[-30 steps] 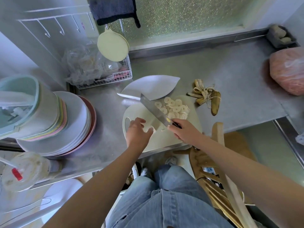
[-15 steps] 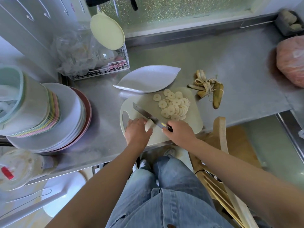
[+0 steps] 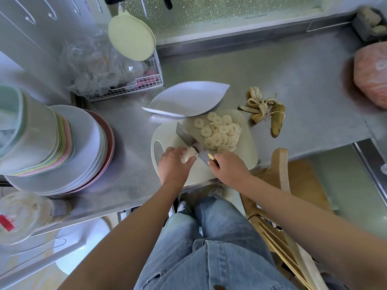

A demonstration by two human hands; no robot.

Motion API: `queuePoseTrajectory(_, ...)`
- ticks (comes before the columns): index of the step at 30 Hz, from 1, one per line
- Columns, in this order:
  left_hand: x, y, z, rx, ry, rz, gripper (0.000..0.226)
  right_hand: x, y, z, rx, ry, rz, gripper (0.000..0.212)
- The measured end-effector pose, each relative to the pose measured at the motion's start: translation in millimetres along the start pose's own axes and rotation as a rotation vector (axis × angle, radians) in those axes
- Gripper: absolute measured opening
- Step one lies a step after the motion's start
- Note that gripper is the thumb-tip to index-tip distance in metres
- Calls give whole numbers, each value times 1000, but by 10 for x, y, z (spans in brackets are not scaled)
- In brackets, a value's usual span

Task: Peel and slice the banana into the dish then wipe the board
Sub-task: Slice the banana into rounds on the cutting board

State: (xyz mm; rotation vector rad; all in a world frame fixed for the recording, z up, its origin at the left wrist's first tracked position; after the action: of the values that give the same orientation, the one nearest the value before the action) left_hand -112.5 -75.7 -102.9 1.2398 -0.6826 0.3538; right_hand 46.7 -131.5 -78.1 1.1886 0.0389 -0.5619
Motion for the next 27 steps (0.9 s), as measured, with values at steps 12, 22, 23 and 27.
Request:
queuePoseTrajectory(12, -41, 5, 29, 44, 197, 176, 19, -121, 279, -18, 90, 108, -16, 31)
queuePoseTrajectory(22, -21, 16, 34, 53, 244, 214, 19, -146, 267, 29, 57, 84, 12, 36)
queuePoseTrajectory(23, -20, 16, 34, 54, 248, 215, 19, -150, 265, 36, 60, 85, 18, 35)
queuePoseTrajectory(27, -17, 21, 36, 57, 260, 228, 18, -141, 224, 29, 53, 73, 42, 39)
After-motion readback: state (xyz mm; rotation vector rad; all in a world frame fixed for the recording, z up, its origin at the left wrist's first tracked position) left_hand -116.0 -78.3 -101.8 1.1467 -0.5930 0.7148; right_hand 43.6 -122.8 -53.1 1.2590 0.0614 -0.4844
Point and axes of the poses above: each hand's wrist, its own z-axis away from the middle knuckle, its own y-axis out of the back of the hand, x = y × z, the point moved 5 cm from there along -z, towards the middle knuckle, and after that the axes turned 13 degrees about -y, right-handed, at the moved point
